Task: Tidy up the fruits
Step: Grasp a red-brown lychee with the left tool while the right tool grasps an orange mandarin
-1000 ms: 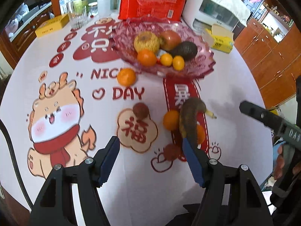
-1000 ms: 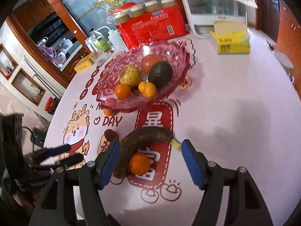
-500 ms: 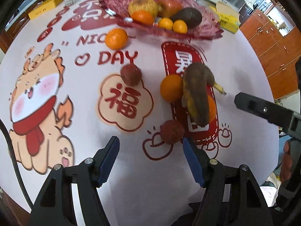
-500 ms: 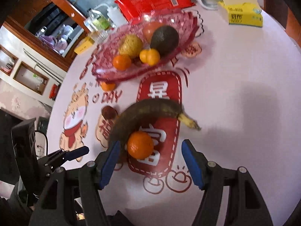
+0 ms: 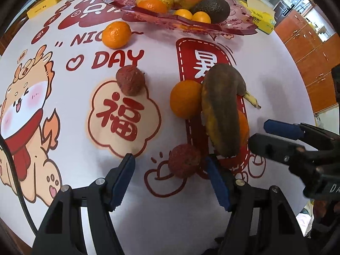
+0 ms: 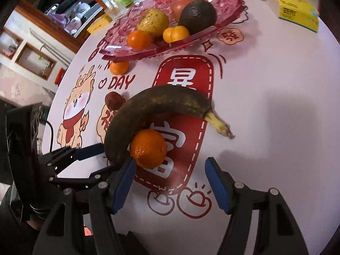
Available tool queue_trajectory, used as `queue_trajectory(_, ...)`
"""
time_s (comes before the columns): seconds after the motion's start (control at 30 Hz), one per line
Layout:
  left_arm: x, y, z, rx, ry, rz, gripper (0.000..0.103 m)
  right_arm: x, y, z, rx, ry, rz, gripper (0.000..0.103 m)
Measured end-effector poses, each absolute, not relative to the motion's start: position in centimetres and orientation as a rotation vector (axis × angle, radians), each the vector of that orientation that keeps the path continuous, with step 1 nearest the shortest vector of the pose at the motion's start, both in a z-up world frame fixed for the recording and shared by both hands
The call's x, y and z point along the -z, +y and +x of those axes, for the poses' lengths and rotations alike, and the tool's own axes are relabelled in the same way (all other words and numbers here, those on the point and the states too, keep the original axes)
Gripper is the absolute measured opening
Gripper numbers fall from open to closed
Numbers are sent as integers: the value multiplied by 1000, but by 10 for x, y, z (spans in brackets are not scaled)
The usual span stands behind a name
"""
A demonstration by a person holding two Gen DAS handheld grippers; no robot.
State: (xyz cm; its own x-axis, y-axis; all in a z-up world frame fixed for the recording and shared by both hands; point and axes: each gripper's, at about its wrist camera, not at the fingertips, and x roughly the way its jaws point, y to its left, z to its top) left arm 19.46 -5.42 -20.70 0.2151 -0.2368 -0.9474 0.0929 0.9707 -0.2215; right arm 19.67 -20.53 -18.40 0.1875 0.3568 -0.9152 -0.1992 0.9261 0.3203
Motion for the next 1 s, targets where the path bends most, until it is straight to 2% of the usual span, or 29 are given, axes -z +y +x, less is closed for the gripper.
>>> queue_trajectory(0.27, 204, -62, 200, 243, 1322, -132, 41, 192, -193, 204, -450, 1351, 114, 63)
queue_trajectory(0.33, 203, -59, 200, 251, 1320, -143, 30, 192, -189, 204, -467, 1351, 107, 60)
queue_trajectory(0.53, 205, -59, 201, 250, 1315, -148, 30, 193, -181, 206, -498, 1345, 91, 54)
queue_trajectory(0.77, 204, -47, 198, 206, 1314, -158, 30, 196, -175, 210, -530, 1338, 96, 54)
queue_trajectory(1.0, 200, -30, 193, 150, 1302, -181, 30, 199, -167, 212, -565, 1332, 99, 46)
